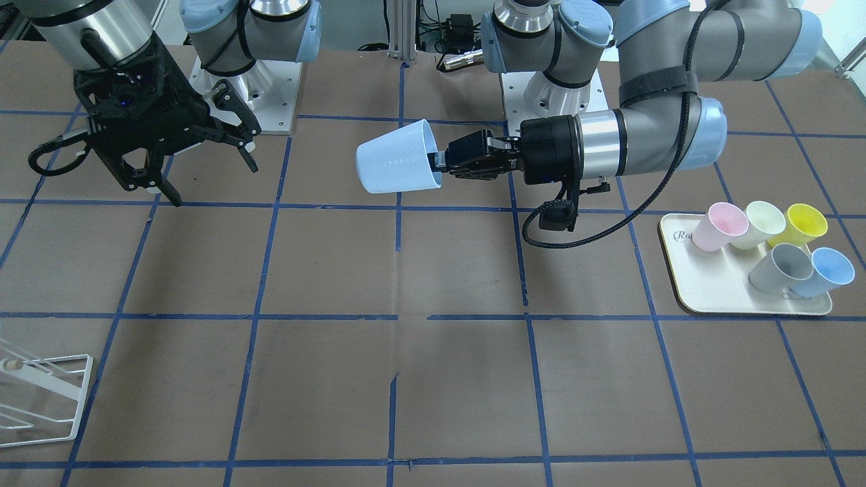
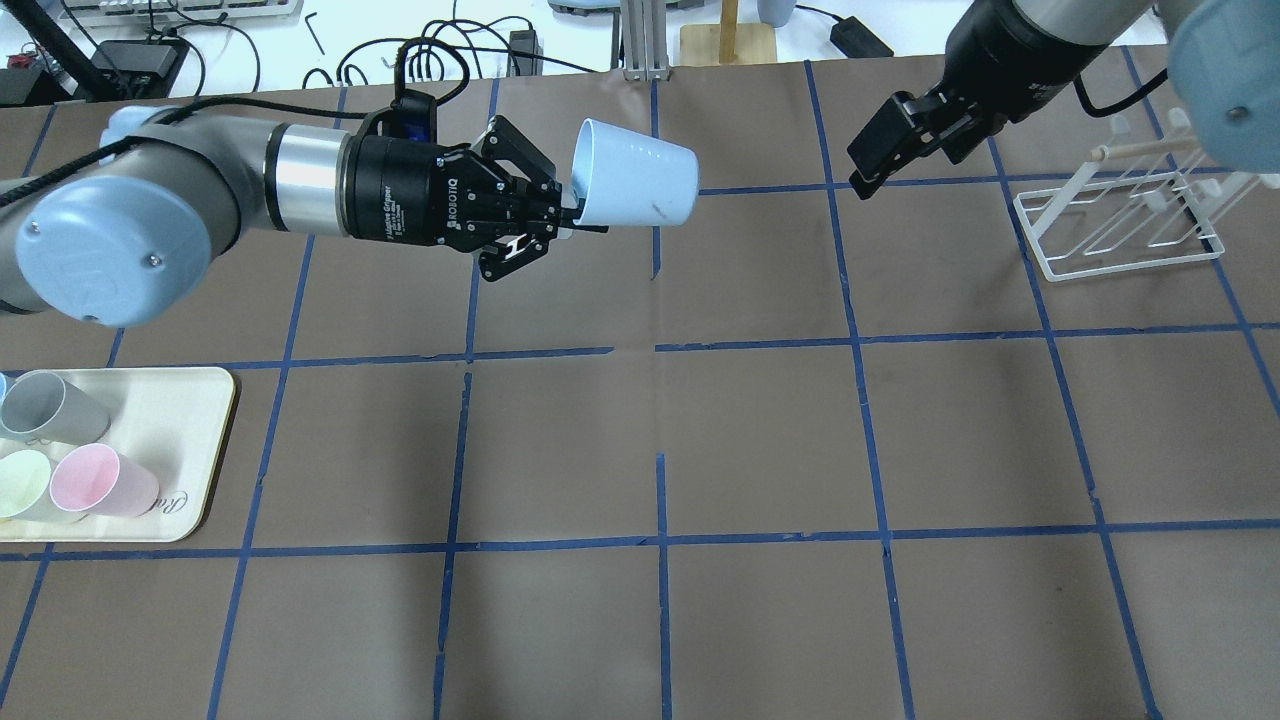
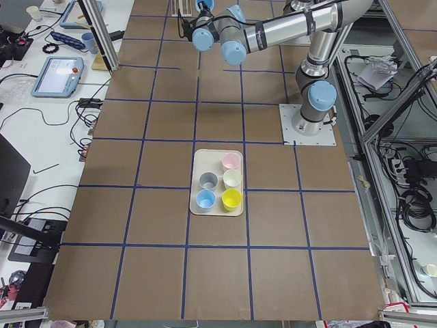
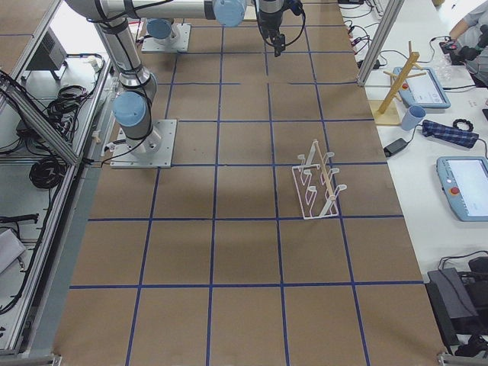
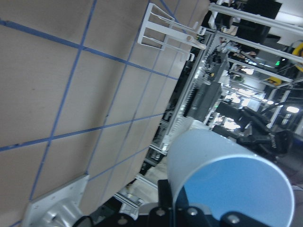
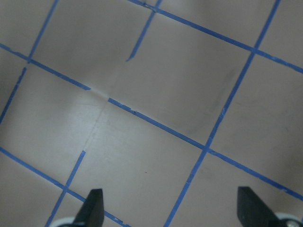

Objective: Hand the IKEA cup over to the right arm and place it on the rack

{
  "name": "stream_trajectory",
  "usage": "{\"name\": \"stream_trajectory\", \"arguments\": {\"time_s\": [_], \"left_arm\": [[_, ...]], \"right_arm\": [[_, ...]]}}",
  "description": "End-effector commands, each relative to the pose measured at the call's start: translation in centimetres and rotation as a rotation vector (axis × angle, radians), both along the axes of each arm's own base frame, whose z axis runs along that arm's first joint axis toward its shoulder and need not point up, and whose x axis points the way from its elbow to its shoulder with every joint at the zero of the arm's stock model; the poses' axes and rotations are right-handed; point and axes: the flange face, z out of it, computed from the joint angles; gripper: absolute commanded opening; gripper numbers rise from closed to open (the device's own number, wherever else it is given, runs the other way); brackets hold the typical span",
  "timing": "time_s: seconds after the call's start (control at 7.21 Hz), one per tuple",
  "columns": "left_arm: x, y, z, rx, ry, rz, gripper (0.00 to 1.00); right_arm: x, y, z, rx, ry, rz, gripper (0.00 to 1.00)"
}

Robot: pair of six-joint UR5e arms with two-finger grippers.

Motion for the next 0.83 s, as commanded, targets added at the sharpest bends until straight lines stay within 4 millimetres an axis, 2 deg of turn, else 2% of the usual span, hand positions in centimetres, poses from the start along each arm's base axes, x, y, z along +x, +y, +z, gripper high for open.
{"name": "stream_trajectory", "arguments": {"time_s": [0.0, 0.14, 0.28, 0.55, 0.69], "left_arm": [[-0.8, 0.7, -1.1, 0.034, 0.093, 0.044, 0.0], [-2.2, 1.5, -1.3, 0.048, 0.136, 0.048, 0.0], [-2.6, 1.8, -1.1, 0.044, 0.144, 0.043, 0.0], [-3.0, 2.2, -0.6, 0.035, 0.144, 0.035, 0.0], [-3.0, 2.2, -0.7, 0.037, 0.144, 0.035, 0.0]], "right_arm": [[0.4, 2.2, 2.9, -0.106, -0.106, 0.199, 1.0], [0.7, 3.6, 4.5, -0.165, -0.135, 0.278, 1.0], [1.3, 4.4, 5.6, -0.232, -0.187, 0.379, 1.0], [2.4, 4.5, 6.4, -0.351, -0.306, 0.55, 1.0], [1.9, 4.0, 6.4, -0.412, -0.341, 0.61, 1.0]]}}
